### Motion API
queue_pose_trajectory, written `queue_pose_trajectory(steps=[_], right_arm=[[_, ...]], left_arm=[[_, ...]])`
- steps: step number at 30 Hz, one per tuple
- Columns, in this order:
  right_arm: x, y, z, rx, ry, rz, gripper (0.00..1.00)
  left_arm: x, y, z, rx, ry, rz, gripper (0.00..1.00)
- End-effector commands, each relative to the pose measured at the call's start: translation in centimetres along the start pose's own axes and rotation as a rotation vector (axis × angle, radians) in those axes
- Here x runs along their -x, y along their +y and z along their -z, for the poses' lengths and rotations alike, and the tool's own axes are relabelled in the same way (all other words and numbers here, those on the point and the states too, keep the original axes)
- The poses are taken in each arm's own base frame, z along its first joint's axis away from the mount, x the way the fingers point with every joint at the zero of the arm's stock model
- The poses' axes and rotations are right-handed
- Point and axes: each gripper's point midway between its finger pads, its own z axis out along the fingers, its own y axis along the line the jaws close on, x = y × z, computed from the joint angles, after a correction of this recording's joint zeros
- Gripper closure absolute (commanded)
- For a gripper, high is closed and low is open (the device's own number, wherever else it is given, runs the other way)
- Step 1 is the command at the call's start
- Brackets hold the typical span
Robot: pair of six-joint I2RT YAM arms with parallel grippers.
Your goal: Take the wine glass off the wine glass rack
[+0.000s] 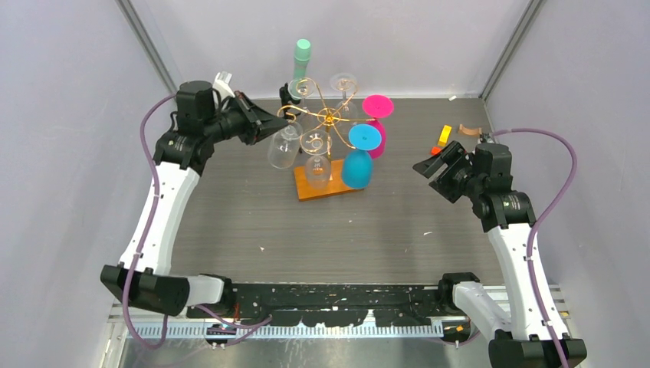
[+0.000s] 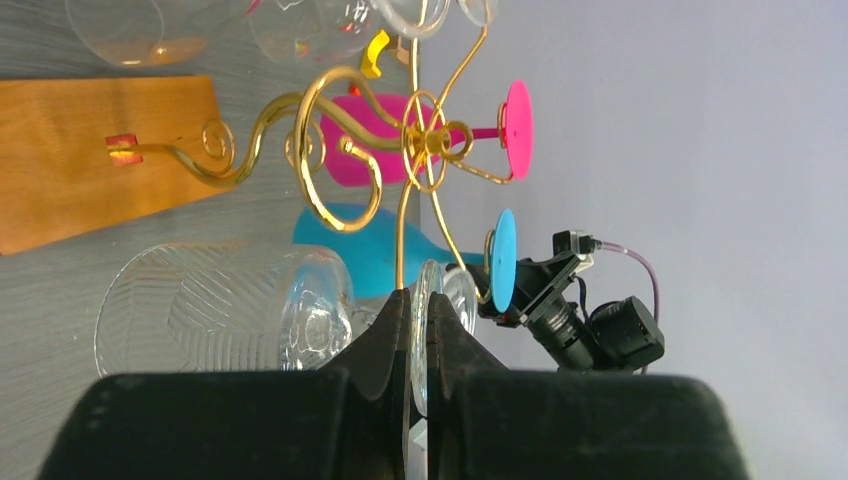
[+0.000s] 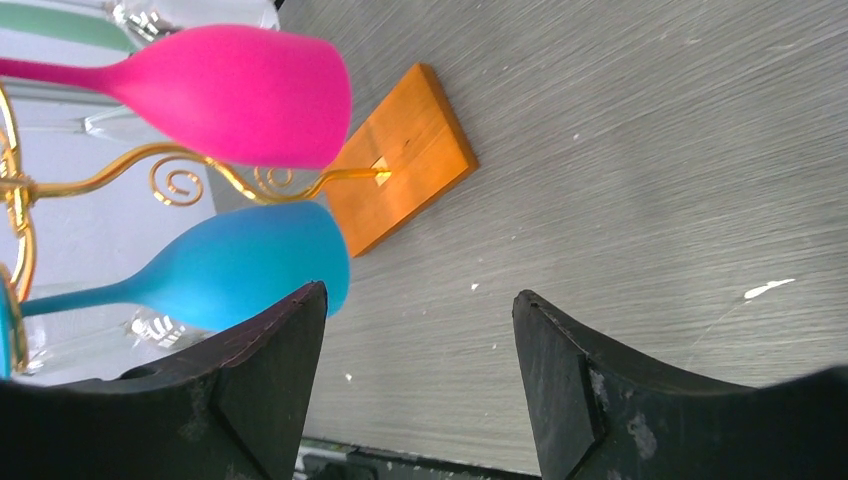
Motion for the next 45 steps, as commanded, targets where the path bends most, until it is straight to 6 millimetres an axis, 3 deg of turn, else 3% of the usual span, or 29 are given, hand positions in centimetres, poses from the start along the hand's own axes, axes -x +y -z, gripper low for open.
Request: queue_pose_trajectory(steps=[1,5,9,12,17,18,19,20,26,37,41,45], right_arm=[[-1.2,2.7,0.8,0.14,0.077,-0.023,0.26],[-3.4,4.0,0.9,0.252,0.162,-0.098,0.25],[-5.2,6.7,2.5,0.46,0.163,-0.183,0.13],[-6.2,8.2,3.7,0.585,0.15,-0.269,0.1],[-8.3,10.7,5.5,0.706,0.162,-0.342,0.09],[-9.8,11.2,5.7,0.714,0.208,-0.334,0.09],[-9.5,12.1,5.9,0.742,0.183,-0.34,0.08],[-11.2,12.8,6.0,0.753,0.237,-0.317,0.08],[-14.8,17.6,7.2,0.86,0.231,-0.26,0.08],[-16.2,22.2,9.1,1.033,0.225,-0.311,0.07],[-16.0,23.7,9.7,1.076,0.226,-0.329,0.08],[-14.7,25.4,11.6,1.179,0.198,-0.355,0.13]], left_arm=[[-1.4,-1.9,3.2,-0.07,-0.026,-0.054,1.0],[-3.6,-1.0,5.0,-0.074,-0.018,-0.016,1.0],[-5.3,-0.7,6.7,-0.118,-0.048,0.042,1.0],[-6.8,-0.7,7.4,-0.147,-0.037,0.093,1.0],[-8.1,-2.3,8.8,-0.251,-0.041,0.211,1.0],[-8.1,-2.9,9.0,-0.283,-0.041,0.235,1.0],[-8.1,-3.4,9.1,-0.309,-0.039,0.25,1.0],[-8.2,-4.0,9.2,-0.327,-0.033,0.262,1.0],[-8.2,-5.6,9.1,-0.401,-0.043,0.322,1.0],[-7.3,-7.2,11.1,-0.536,-0.062,0.517,1.0],[-7.0,-8.1,12.2,-0.591,-0.065,0.547,1.0],[-7.1,-8.3,13.0,-0.61,-0.072,0.567,1.0]])
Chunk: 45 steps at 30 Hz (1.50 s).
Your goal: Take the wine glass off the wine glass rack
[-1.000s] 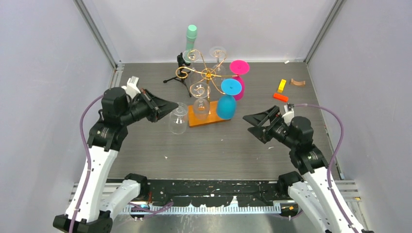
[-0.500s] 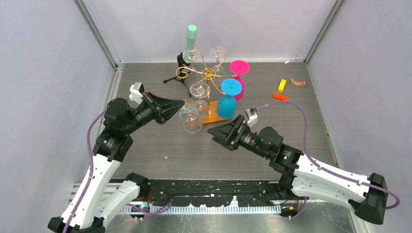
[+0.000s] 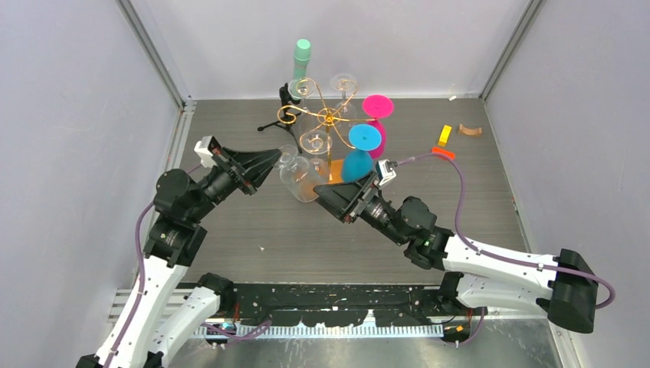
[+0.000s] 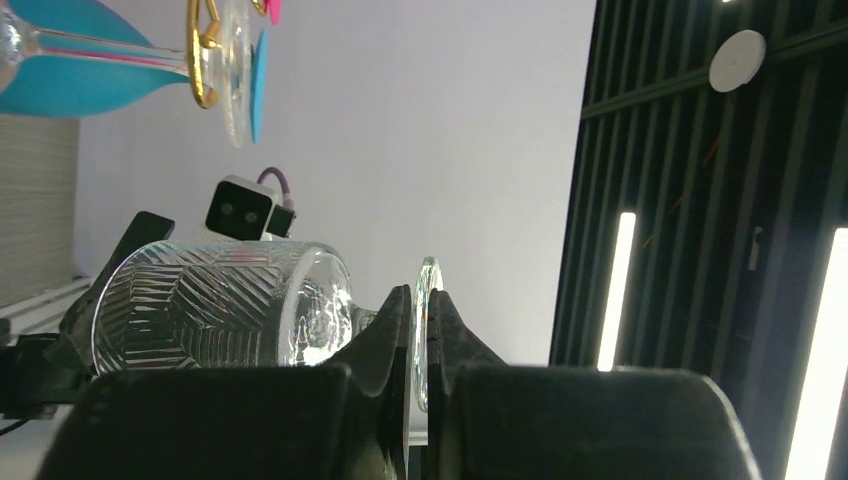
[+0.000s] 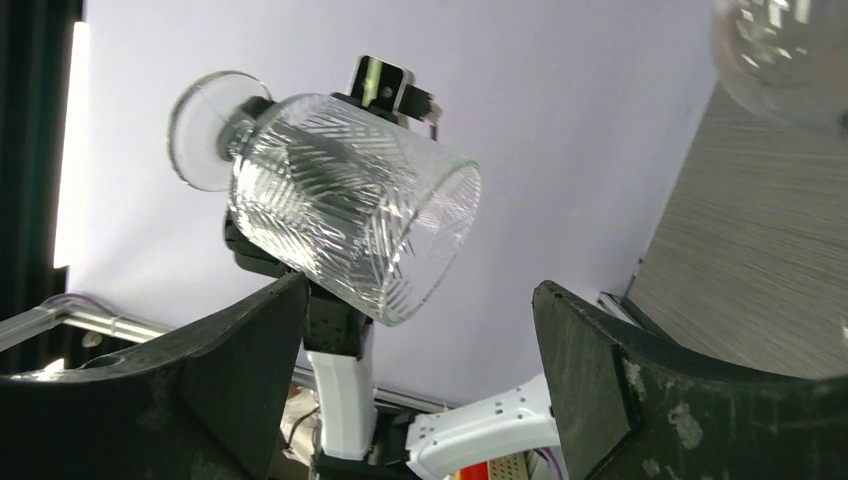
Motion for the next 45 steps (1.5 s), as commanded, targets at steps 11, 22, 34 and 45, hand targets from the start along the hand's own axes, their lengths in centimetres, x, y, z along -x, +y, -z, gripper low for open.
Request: queue_pose_trajectory(steps=[11,22,34,45], right_arm=[[1.3,14.5,0.0,0.527,-0.026,-0.016,0.37],[0.3,17.9,-0.5,0.668,0.041,-0.046,0.73],[1.7,18.7,-1.5,0.525,-0.045,0.17,1.0],[9.9,19.6,0.8,0.112,-0.316,0.694,1.0]], left_arm=[[-1.7,-5.6,2.6,-0.214,0.007,-0.002,1.0],[-1.4,-5.7,3.0,-0.244,-0.013,-0.008,1.0],[-1.3,-7.0,4.0,-0.279,-0.099,-0.199,0.42],[-0.6,-5.1,2.9,-0.198,-0.133,-0.578,0.0]])
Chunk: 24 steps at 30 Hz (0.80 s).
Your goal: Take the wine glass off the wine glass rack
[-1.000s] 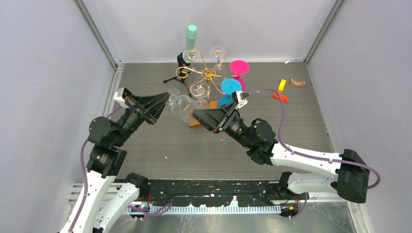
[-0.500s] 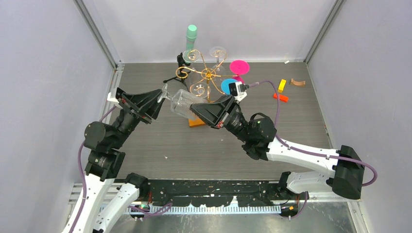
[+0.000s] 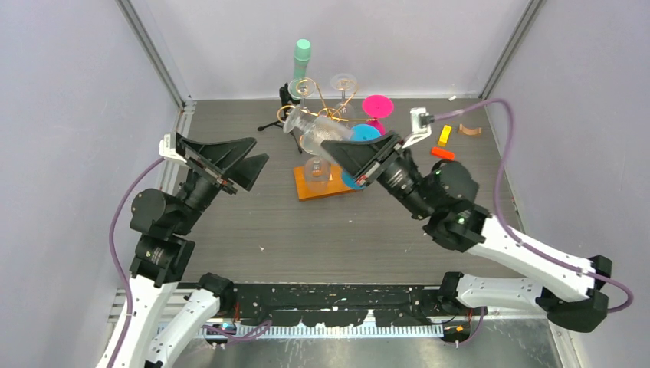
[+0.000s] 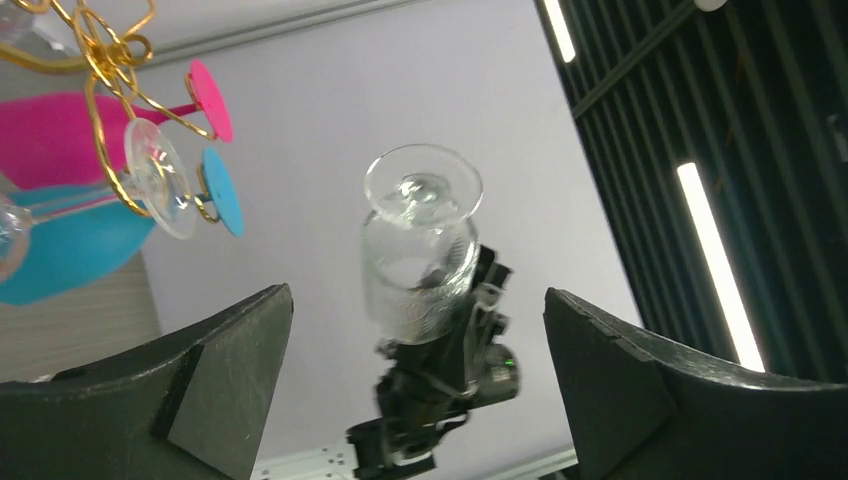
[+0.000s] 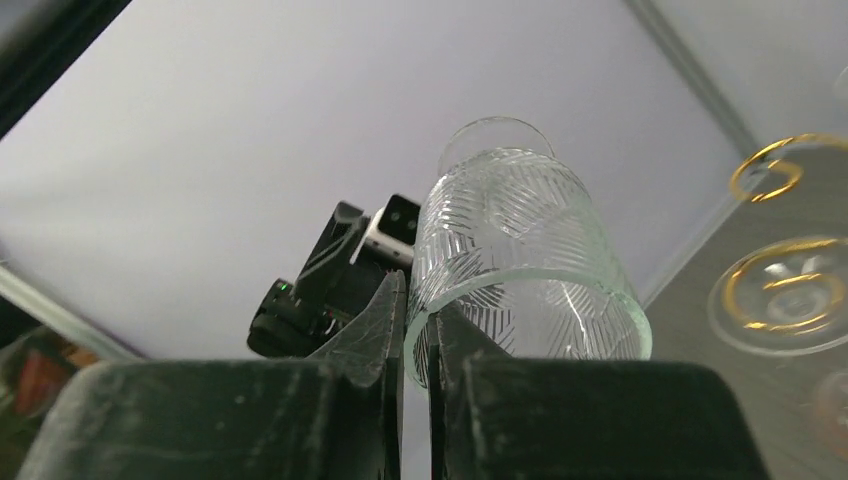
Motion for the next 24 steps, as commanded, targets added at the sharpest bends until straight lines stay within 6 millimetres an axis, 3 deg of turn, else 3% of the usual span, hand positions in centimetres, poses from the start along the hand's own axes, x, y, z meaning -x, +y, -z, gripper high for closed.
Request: queue_pose_trajectory(steps=[1,5,9,14,15,16,17,18,19,20,24], right_arm=[[8.9,0.9,1.9,-0.196,-0.191,0.337,1.0],[14.8,-4.8,5.8,-0.709,-0.31,0.571,1.0],[17.7,-6.9,8.7,-1.023,-0.333,0.785,1.0],[19.8,-8.1,11.5,-1.192,-0.344,0.842,1.0],[20.3,-9.4,12.5,-1.234,-0.303,0.865,1.0],[20.4,-9.8,12.0,-1.195,-0.299,0.798,1.0],[21.9,-11.0,13.3,-1.253,-0.318,0.785,1.0],[21.1,-12.1,13.2,-1.236,-0.241,0.75,1.0],[22.3,-13.6,14.8,-1.308,-0.242,0.741,1.0],[22.6,-15.0,15.1,-1.328,-0.218,0.708,1.0],[22.2,-20.6,16.9,-1.407,-0.087,0.576,1.0]], left_arm=[[-0.3,-0.6,-0.1,0.006,0.03,-0.307,0.0],[-0.2,1.1,-0.3,0.135,0.087,-0.472,0.0],[0.0,3.9,-0.5,0.265,0.15,-0.545,0.0],[0.5,6.3,-1.0,0.359,0.191,-0.59,0.0],[0.5,6.5,-1.2,0.366,0.193,-0.591,0.0],[0.6,6.8,-1.4,0.37,0.195,-0.59,0.0],[0.6,6.9,-1.5,0.372,0.199,-0.589,0.0],[0.6,7.2,-1.7,0.376,0.206,-0.589,0.0],[0.6,7.2,-1.8,0.374,0.21,-0.591,0.0],[0.5,7.2,-1.9,0.372,0.219,-0.593,0.0],[0.2,7.5,-2.0,0.37,0.245,-0.6,0.0]])
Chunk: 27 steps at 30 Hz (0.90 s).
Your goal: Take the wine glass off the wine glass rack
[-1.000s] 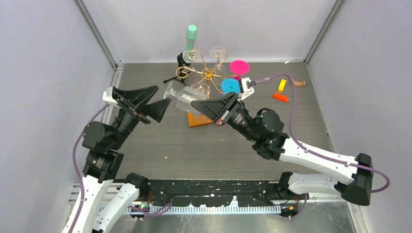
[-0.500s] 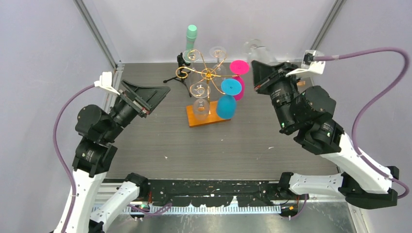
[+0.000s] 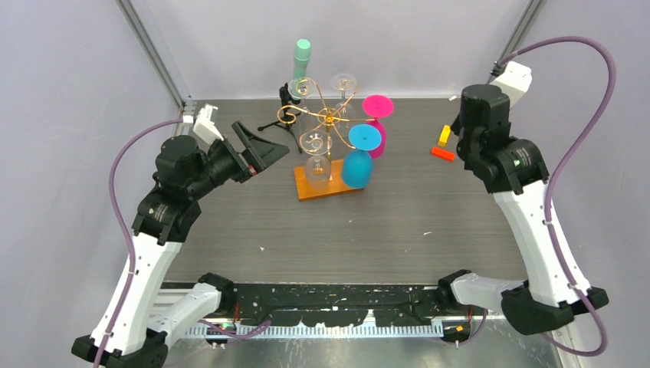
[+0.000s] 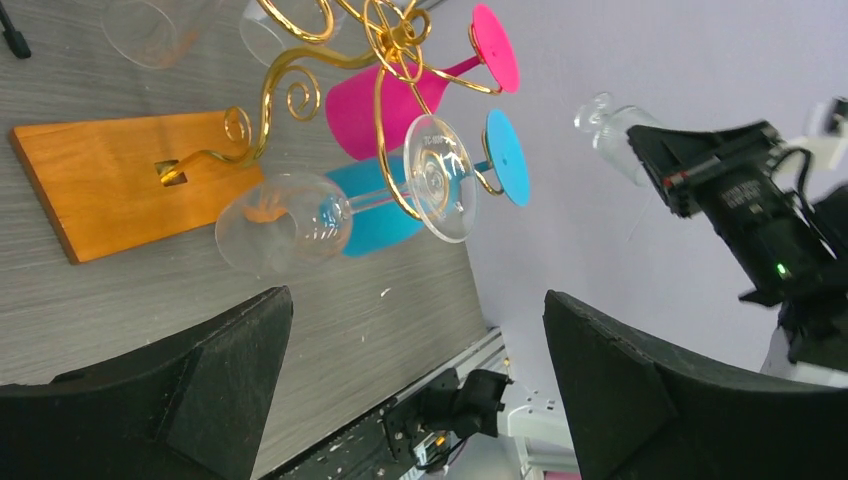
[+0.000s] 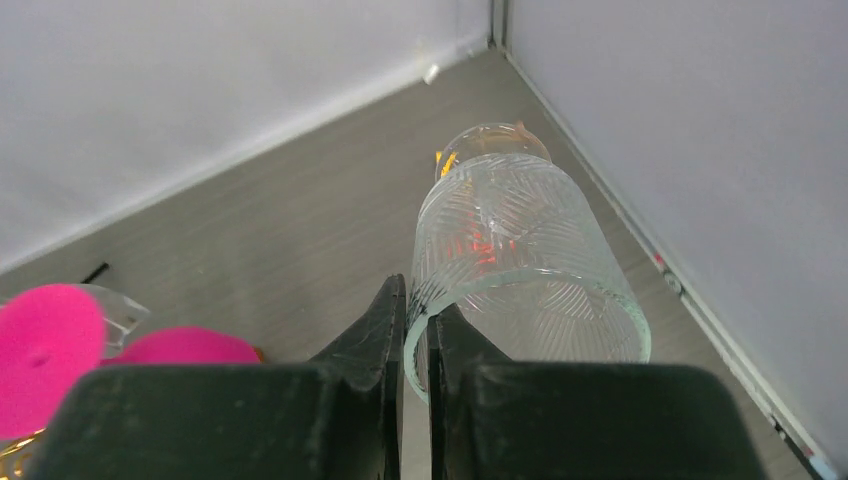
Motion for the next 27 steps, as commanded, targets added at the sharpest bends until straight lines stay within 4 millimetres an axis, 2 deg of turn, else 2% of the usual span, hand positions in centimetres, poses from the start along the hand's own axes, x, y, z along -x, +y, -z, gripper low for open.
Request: queue_pose_trajectory(steps=[1,4,9,10,15,19,27], right_arm=[[-4.0,0.2,-2.1,0.099,0.23,-0.07,1.0],[-7.8,-0.3,-4.7,0.103,0.387,-0.106,1.0],[-14.6,-0.9,-7.8,0.092,0.629,-0.131,1.0],[-15.3,-0.8,-8.1,0.089,0.651,-0.126,1.0],[-20.3,0.7,-9.8,0.126,0.83,-0.111,1.0],[-23.0,1.2,-11.2,0.125,0.913,-0.1,1.0],[-25.6,1.8,-14.0,0.107,0.975,-0.067,0.97]], left_arm=[[0.2,-1.5,0.9,-0.058,0.004,-0.071,0.0],[0.1,-1.2,0.9,-0.048,0.011,-0.083,0.0],[0.2,-1.0,0.9,-0.036,0.018,-0.133,0.0],[0.1,-1.0,0.9,-0.037,0.023,-0.146,0.0],[0.1,-0.6,0.4,-0.024,0.046,-0.168,0.0],[-0.1,-0.3,0.2,-0.013,0.055,-0.172,0.0],[-0.4,0.7,0.2,0.022,0.072,-0.181,0.0]])
